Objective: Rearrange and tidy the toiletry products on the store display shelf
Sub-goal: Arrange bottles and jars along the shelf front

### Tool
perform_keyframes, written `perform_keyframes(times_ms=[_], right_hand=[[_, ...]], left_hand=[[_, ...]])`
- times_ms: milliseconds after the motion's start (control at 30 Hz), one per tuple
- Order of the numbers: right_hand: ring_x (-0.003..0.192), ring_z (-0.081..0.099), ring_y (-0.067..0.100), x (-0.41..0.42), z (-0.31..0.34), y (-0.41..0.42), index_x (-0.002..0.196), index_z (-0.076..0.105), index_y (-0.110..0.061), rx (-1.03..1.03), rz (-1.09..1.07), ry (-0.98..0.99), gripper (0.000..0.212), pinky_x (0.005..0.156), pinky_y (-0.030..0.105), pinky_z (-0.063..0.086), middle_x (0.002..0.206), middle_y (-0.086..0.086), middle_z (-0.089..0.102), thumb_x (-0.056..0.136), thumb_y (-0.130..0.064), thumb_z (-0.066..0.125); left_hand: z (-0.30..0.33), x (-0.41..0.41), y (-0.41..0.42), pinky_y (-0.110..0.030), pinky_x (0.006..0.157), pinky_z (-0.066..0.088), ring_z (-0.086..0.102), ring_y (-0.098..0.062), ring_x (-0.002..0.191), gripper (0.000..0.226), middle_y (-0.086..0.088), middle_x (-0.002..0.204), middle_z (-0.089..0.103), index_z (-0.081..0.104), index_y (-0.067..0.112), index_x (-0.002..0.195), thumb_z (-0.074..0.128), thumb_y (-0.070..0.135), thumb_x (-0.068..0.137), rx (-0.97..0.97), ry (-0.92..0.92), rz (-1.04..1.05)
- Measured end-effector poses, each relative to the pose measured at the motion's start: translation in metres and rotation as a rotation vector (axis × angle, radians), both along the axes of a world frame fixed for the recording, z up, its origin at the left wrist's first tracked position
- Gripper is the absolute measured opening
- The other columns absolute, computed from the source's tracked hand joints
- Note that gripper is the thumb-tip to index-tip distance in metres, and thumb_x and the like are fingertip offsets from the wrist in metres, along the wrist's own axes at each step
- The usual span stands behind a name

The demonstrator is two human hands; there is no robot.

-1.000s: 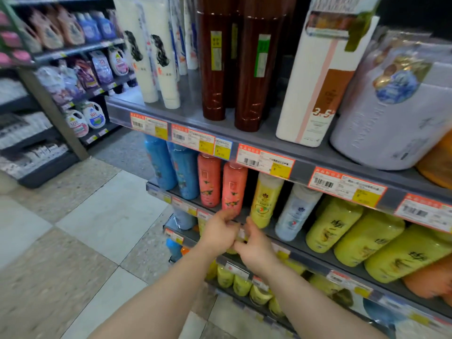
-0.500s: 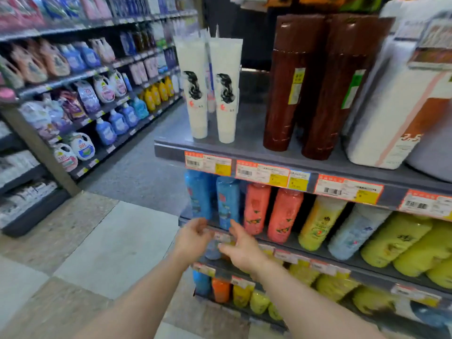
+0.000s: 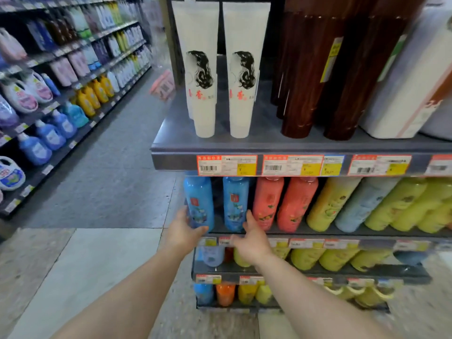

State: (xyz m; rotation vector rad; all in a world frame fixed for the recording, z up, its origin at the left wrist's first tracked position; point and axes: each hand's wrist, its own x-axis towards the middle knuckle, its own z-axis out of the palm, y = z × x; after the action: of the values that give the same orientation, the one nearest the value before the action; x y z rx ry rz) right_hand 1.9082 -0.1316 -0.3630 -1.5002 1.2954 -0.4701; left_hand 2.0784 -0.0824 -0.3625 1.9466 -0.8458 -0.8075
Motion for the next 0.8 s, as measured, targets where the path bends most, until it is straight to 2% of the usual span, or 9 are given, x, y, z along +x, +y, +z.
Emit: perform_keyframes(times_ms=[67,133,267,367,533,667,800], right_hand=[[0.131,0.045,0.016,0.003,0.0,0.001,0.154,0.006,-0.019,-0.005,-0.008,0.017,0.087,0.108,0.029,0.037,0.15,0.001,0.038,0.088,-0.011,0.062],[0.132,0.044,0.017,0.004,0.0,0.0,0.154,0.005,-0.018,-0.013,-0.017,0.018,0.087,0.109,0.03,0.035,0.15,0.002,0.038,0.088,-0.012,0.062],[0.133,0.041,0.016,0.007,0.001,0.001,0.153,0.005,-0.019,0.006,-0.037,-0.001,0.086,0.111,0.031,0.034,0.152,0.002,0.035,0.089,-0.01,0.061],[0.132,0.043,0.015,0.008,0.0,0.005,0.153,0.004,-0.02,0.009,-0.053,0.004,0.086,0.107,0.024,0.034,0.151,0.0,0.037,0.089,-0.01,0.061],[0.133,0.041,0.015,0.012,-0.001,0.007,0.153,0.004,-0.022,0.008,-0.043,0.025,0.086,0.107,0.026,0.035,0.151,0.0,0.037,0.089,-0.014,0.061],[0.138,0.035,0.013,0.012,-0.002,0.008,0.153,0.005,-0.02,0.038,-0.048,-0.002,0.083,0.106,0.021,0.031,0.154,0.002,0.032,0.091,-0.01,0.059],[0.14,0.032,0.012,0.009,-0.002,0.008,0.153,0.005,-0.019,0.071,-0.05,-0.042,0.082,0.103,0.016,0.028,0.155,0.004,0.03,0.091,-0.007,0.058]], left_hand=[[-0.005,0.0,-0.003,-0.04,0.087,0.053,0.064,-0.017,0.097,0.051,0.0,0.11,0.067,0.055,0.019,0.118,0.077,0.005,0.075,-0.026,0.008,-0.01],[-0.008,0.002,-0.006,-0.039,0.087,0.053,0.064,-0.017,0.098,0.046,0.002,0.109,0.067,0.057,0.019,0.117,0.077,0.008,0.077,-0.024,-0.009,-0.025],[-0.009,0.009,-0.01,-0.029,0.077,0.047,0.061,-0.01,0.091,0.044,0.011,0.103,0.064,0.054,0.025,0.116,0.076,0.015,0.079,-0.003,-0.049,-0.059],[-0.013,0.012,-0.012,-0.029,0.073,0.043,0.058,-0.008,0.089,0.043,0.015,0.1,0.061,0.052,0.028,0.116,0.075,0.022,0.081,0.015,-0.097,-0.08],[-0.017,0.015,-0.015,-0.035,0.079,0.051,0.06,-0.01,0.093,0.045,0.016,0.105,0.062,0.048,0.033,0.118,0.073,0.026,0.082,0.036,-0.117,-0.087],[-0.019,0.017,-0.018,-0.034,0.079,0.049,0.058,-0.009,0.094,0.048,0.009,0.117,0.064,0.047,0.029,0.124,0.072,0.024,0.083,0.035,-0.104,-0.09],[-0.019,0.018,-0.022,-0.04,0.083,0.054,0.058,-0.011,0.095,0.048,0.01,0.112,0.062,0.047,0.027,0.125,0.071,0.022,0.084,0.034,-0.097,-0.093]])
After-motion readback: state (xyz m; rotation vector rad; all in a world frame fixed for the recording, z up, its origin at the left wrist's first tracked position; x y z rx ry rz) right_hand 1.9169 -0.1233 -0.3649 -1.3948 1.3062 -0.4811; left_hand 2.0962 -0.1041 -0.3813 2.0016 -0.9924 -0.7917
